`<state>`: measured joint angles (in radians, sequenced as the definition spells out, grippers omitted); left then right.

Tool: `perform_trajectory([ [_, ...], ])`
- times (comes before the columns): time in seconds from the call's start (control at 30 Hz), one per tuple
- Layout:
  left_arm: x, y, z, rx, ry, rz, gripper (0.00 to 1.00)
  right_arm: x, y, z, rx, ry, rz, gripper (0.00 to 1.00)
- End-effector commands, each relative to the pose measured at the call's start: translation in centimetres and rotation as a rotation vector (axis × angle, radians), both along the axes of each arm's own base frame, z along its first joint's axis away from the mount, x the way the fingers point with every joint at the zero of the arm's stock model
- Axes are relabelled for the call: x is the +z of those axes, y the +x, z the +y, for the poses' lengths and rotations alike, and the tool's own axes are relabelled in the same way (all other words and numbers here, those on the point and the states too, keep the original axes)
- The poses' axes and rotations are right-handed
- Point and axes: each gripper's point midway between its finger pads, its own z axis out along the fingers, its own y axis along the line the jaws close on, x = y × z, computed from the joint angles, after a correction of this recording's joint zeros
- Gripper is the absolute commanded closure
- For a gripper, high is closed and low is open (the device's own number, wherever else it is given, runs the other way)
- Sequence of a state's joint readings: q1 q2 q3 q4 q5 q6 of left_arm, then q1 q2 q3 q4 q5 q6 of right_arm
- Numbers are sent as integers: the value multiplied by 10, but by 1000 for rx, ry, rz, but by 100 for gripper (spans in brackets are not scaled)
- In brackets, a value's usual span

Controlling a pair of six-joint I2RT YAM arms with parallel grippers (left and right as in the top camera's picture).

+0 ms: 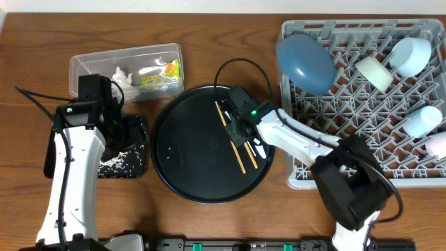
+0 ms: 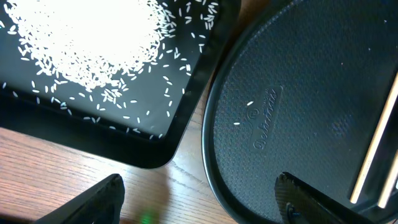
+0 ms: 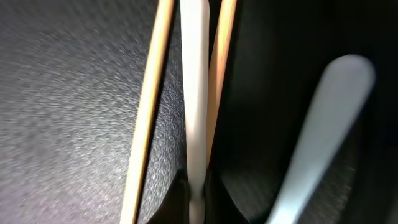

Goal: Sort waste into correct bins and load items into the dishwasher rack

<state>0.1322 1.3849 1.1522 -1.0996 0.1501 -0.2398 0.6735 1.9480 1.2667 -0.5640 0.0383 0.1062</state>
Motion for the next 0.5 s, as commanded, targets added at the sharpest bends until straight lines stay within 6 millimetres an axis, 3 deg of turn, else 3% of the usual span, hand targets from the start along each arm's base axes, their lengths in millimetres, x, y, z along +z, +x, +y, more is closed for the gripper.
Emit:
perform_trajectory([
  [0.0,1,-2,2,15,7,0,21,36,5,0,-19,46,-67,99],
  [0.27,1,-2,2,15,7,0,21,68,3,-14,-42,60,-96,99],
  [0.47,1,-2,2,15,7,0,21,110,15,-63,-218,64,-158,99],
])
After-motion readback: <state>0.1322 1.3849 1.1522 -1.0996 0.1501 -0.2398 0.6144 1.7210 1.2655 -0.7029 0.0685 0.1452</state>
